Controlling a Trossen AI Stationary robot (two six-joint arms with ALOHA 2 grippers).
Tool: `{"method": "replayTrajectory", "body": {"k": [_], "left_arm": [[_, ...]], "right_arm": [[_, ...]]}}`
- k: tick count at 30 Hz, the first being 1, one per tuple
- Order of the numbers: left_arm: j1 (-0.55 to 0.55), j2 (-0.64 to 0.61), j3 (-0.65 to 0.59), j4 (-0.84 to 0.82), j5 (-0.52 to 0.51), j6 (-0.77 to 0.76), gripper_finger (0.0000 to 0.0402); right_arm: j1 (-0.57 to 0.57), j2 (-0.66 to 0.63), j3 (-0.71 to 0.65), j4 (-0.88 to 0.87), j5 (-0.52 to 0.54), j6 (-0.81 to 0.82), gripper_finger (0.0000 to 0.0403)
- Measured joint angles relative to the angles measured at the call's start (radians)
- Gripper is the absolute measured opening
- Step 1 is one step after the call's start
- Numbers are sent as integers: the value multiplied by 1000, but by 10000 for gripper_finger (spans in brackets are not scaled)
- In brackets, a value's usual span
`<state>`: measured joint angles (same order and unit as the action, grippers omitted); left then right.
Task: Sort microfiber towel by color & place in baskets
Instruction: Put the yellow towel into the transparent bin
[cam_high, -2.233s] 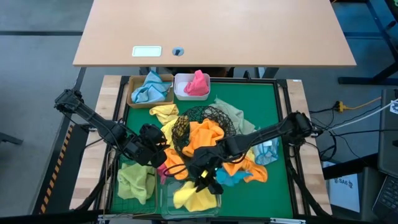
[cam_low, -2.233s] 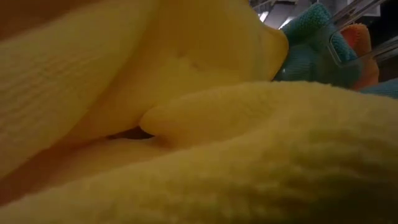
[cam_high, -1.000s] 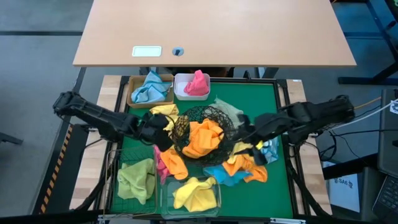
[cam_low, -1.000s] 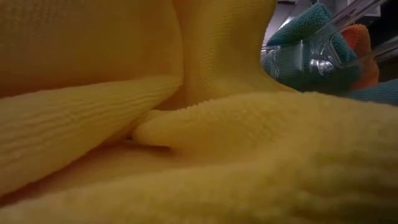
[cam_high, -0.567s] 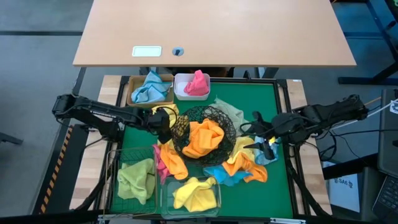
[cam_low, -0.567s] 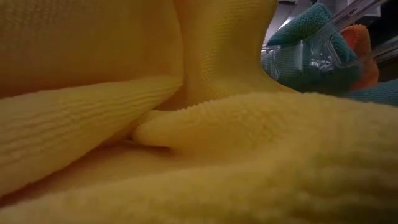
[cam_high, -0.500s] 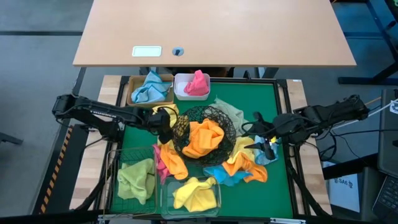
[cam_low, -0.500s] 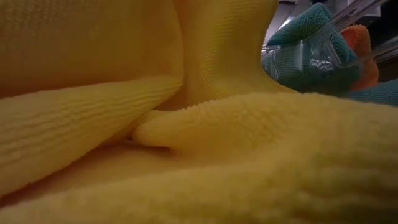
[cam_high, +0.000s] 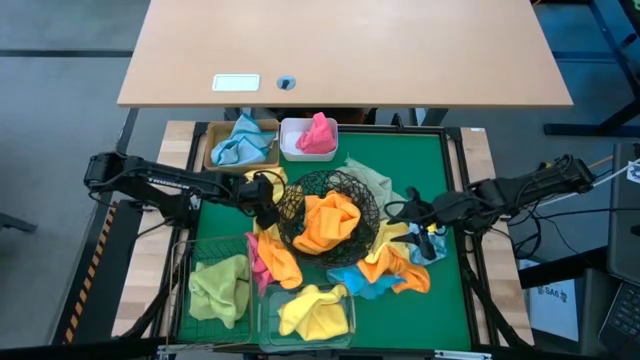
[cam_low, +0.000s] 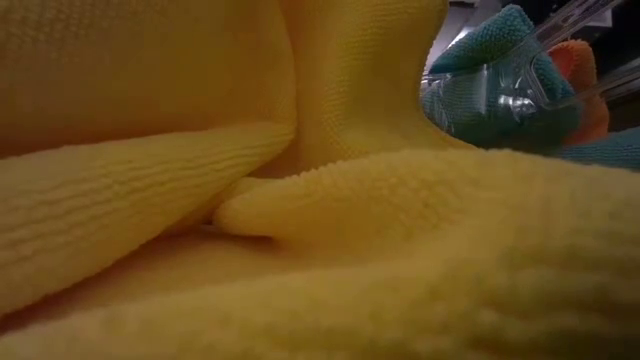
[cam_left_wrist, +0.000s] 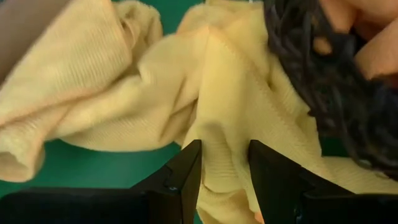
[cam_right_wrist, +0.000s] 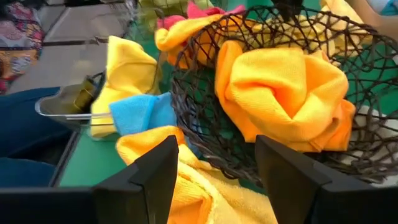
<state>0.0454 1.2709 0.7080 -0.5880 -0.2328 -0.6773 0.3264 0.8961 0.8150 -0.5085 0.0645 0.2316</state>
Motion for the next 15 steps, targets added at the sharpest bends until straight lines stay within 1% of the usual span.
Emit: {"method": "replayTrajectory", "body": {"k": [2,4,8,9,12,15], "left_arm": [[4,0,-12,1,23,0,117],[5,0,-19,0,32,0,97],[5,0,-20,10,37,0,25],[5,0,-20,15,38,0,14],[5,-3,-19,17,48,0,7],[5,-3,14,-25,71,0,3]], "right_arm": [[0,1,-2,-2,15,0,214],[0,0,-1,1,26,0,214],[0,1,-1,0,33,0,214],[0,1,-1,1,33,0,214],[0,1,-1,0,33,0,214],[0,1,-1,0,33,0,214]]}}
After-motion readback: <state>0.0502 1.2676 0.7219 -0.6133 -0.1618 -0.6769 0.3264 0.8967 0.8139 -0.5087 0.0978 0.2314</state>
